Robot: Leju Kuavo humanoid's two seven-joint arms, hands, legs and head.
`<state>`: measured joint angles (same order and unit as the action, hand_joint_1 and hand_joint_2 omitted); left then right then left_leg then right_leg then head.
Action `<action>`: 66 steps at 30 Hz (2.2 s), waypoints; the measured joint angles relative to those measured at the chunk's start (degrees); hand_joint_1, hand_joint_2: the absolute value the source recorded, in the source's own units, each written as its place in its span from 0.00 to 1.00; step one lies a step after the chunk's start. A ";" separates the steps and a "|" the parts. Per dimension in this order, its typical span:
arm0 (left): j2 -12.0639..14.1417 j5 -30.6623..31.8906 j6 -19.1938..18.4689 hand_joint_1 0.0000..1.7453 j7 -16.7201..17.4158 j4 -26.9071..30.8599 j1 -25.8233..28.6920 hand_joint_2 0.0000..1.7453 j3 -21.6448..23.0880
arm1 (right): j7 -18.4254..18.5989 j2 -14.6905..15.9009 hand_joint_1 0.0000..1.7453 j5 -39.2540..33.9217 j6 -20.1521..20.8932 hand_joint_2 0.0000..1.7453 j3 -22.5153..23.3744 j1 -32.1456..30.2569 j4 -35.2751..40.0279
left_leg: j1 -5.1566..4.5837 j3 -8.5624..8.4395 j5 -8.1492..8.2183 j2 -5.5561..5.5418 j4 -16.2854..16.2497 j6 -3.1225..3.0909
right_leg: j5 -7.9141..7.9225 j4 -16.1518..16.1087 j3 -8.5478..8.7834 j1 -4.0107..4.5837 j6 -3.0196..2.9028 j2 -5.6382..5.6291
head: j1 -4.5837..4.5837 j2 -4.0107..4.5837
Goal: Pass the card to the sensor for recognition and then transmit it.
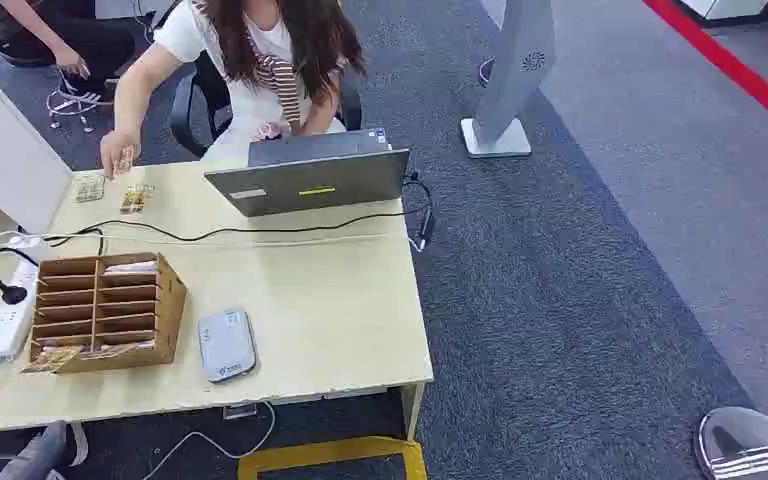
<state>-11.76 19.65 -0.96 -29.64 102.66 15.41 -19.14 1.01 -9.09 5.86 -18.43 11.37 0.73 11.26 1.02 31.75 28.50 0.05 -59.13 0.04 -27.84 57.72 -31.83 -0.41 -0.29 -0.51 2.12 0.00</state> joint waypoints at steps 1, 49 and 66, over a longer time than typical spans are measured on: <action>0.41 1.30 0.58 0.00 0.73 -0.69 -0.96 1.00 0.59 | 0.04 0.00 0.00 0.28 0.02 1.00 -0.19 0.00 0.00 | 0.00 0.01 -0.01 0.00 -0.01 -0.02 | 0.00 0.00 0.00 0.00 0.00 0.00 | -0.02 0.00; 18.34 58.39 23.95 0.00 34.96 -47.07 -52.67 1.00 24.72 | 4.22 0.28 0.00 18.44 2.88 1.00 -12.48 1.46 -0.11 | 0.01 0.15 -0.30 0.01 -0.12 -0.05 | 0.35 0.04 -0.12 0.01 0.09 -0.11 | 0.07 0.00; 18.88 62.73 24.30 0.00 37.22 -52.28 -55.22 1.00 28.89 | 3.96 0.31 0.00 19.93 3.34 1.00 -13.68 1.71 -0.15 | 0.01 0.16 -0.30 0.03 -0.13 -0.05 | 0.36 0.04 -0.14 0.01 0.09 -0.15 | 0.09 0.00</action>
<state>7.12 82.38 23.34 7.58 50.38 -39.81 9.75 4.96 -8.79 25.79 -15.08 -2.32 2.44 11.10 1.03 31.91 28.20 0.08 -59.26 -0.01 -27.48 57.76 -31.98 -0.39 -0.20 -0.66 2.21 0.00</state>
